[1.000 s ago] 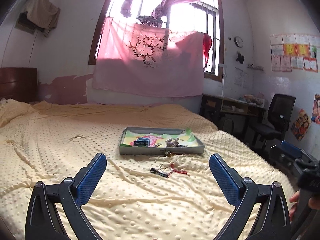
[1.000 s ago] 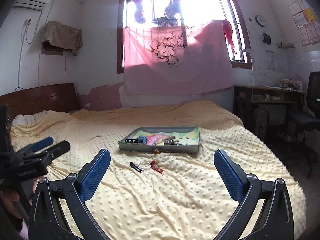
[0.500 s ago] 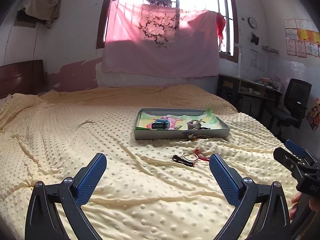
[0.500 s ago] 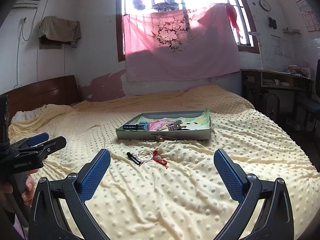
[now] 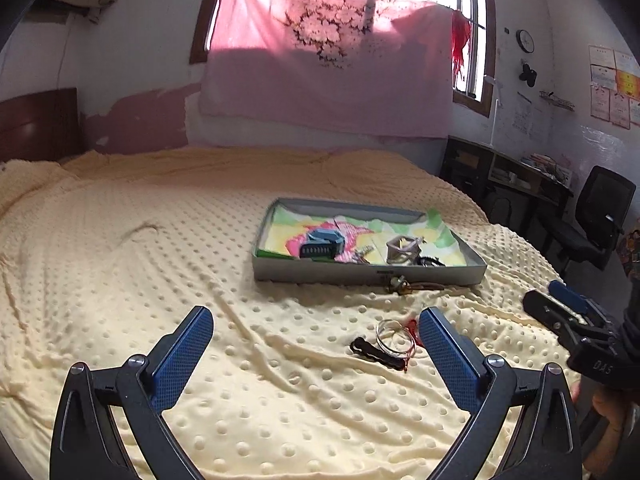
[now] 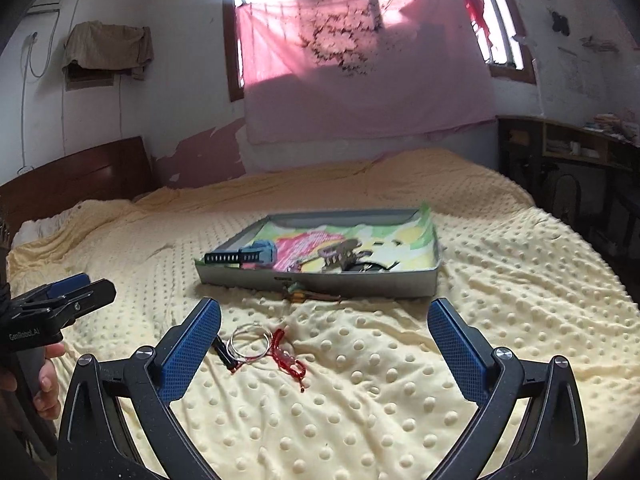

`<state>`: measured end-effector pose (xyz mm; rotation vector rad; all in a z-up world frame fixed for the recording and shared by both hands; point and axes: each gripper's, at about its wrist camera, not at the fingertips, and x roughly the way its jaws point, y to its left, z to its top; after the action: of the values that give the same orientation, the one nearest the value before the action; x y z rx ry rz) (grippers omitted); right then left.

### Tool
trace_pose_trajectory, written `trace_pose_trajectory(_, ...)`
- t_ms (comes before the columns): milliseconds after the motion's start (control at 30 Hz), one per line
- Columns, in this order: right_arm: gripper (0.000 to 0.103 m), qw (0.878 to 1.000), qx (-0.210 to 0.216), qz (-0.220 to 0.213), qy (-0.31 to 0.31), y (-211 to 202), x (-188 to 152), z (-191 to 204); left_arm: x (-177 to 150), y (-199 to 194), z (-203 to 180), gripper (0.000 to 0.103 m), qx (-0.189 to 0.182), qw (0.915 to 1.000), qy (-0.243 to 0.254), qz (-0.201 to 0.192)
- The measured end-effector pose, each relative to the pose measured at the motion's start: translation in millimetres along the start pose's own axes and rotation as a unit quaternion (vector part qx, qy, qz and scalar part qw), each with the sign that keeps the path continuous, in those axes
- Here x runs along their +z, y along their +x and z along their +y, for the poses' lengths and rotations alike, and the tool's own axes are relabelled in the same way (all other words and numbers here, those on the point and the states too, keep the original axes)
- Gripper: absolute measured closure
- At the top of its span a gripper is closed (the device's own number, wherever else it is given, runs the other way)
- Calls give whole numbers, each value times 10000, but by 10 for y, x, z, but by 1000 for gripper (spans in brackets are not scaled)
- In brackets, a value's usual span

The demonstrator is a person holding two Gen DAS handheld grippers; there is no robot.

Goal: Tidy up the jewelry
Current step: 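Grasp the black cord clip with the left tool while the right tool grasps the red bead bracelet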

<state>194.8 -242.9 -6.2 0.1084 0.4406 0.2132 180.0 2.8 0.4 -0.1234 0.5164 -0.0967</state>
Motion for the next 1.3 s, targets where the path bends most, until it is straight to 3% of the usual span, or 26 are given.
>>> trace_pose_trajectory(67, 3, 9997, 114, 220, -33, 169, -63, -32, -61, 129, -4, 1, -118, 9998, -13, 142)
trace_pose_trajectory(100, 11, 9992, 216, 342, -44, 263, -112, -49, -100, 202, -8, 6, -196, 9995, -12, 231)
trace_pose_trajectory(133, 27, 9988, 268, 397, -40, 304, -139, -53, -133, 266, -14, 12, -274, 9991, -12, 326)
trace_pose_trajectory(200, 42, 9977, 403, 540, 3, 409, -199, -80, -190, 394, -23, 21, -456, 9975, -42, 542)
trace_pose_trajectory(300, 44, 9961, 650, 604, 3, 490, -248, -81, -230, 571, -36, 38, -819, 9932, -112, 815)
trace_pose_trajectory(400, 61, 9939, 824, 713, -146, 573, -281, -4, -234, 720, -74, 53, -1031, 9897, -141, 985)
trace_pose_trajectory(500, 69, 9914, 934, 877, -271, 689, -332, 66, -244, 875, -134, 64, -1157, 9860, -97, 1193)
trace_pose_trajectory(700, 71, 9865, 1037, 1238, -279, 868, -427, 91, -372, 1139, -155, 68, -1144, 9799, -155, 1624)
trace_pose_trajectory(1067, 71, 9815, 1014, 1585, -364, 1022, -538, 158, -420, 1306, -77, 69, -1466, 9726, -530, 1727)
trace_pose_trajectory(1300, 86, 9814, 976, 1609, -381, 1006, -548, 157, -436, 1350, -17, 81, -1602, 9689, -728, 1738)
